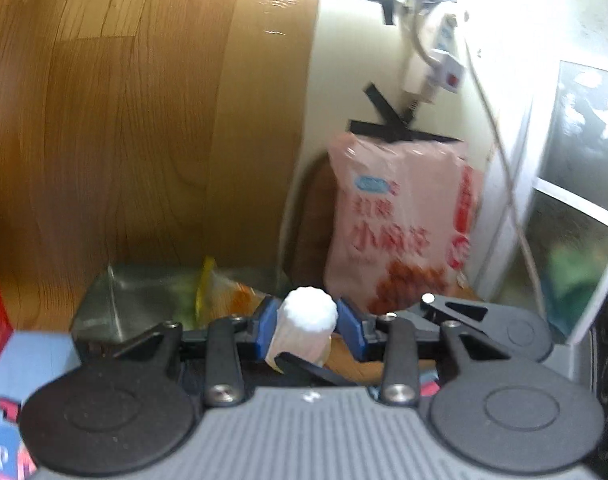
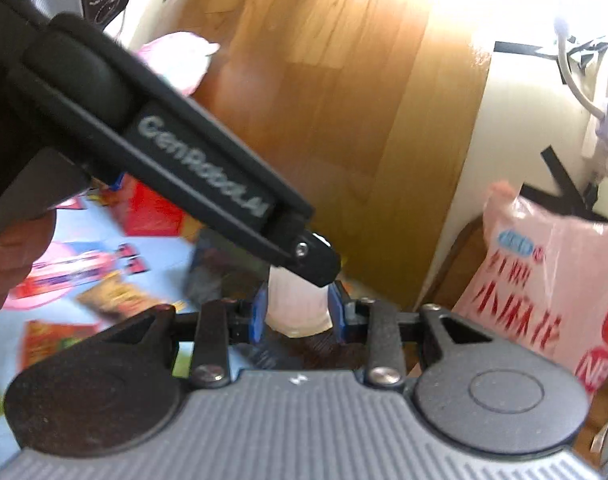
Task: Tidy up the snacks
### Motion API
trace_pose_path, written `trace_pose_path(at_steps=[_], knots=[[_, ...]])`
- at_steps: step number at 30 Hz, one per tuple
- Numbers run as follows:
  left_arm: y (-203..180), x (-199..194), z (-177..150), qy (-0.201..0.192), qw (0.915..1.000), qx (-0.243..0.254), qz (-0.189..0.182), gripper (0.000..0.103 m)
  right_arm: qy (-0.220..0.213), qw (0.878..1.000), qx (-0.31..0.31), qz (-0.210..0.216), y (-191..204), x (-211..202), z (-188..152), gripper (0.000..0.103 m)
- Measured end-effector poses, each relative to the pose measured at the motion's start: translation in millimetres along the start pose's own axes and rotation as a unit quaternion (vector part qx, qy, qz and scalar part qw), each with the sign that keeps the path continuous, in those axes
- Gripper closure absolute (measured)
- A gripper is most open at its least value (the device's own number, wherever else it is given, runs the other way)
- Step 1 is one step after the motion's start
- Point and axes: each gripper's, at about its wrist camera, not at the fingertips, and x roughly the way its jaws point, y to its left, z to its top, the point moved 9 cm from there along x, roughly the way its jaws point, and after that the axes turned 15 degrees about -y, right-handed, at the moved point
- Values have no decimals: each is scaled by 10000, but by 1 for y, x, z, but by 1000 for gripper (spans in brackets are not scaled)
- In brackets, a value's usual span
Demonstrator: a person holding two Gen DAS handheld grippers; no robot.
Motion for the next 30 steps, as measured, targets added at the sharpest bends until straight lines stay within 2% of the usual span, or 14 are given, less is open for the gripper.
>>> trace_pose_path(at_steps=[4, 6, 10, 12, 16, 19, 23, 25, 27, 30], knots=[[12, 28, -1, -18, 9997, -33, 222, 66, -59, 9997, -206, -149, -9, 33, -10, 66], [16, 39, -9, 131, 9996, -33, 262, 65, 12, 9996, -213, -201, -13, 47, -19, 65], [27, 36, -18, 297, 9987, -225, 351, 63, 74, 9994, -30, -322, -17, 49, -29, 62], [38, 21, -18, 293, 9977, -481, 375, 62, 1, 9996, 31, -285, -18, 40, -26, 58], [70, -30, -17, 191, 9948, -880, 477, 61, -44, 9991, 355, -236, -16, 18, -17, 57], [110, -75, -21, 121, 9892, -1108, 949, 57, 67, 9947, 1029, 7, -8, 4, -15, 57], [164, -135, -43, 130, 9727, -1541, 1730, 57, 441, 9838, 1693, 400, 17, -10, -24, 57], [177, -155, -61, 263, 9663, -1542, 2043, 57, 590, 9797, 1846, 512, 28, -14, -28, 57], [181, -167, -76, 340, 9638, -1405, 2240, 57, 728, 9784, 1855, 544, 40, -18, -33, 56], [177, -170, -90, 393, 9649, -1266, 2268, 57, 1000, 9736, 1981, 538, 53, -24, -43, 56]])
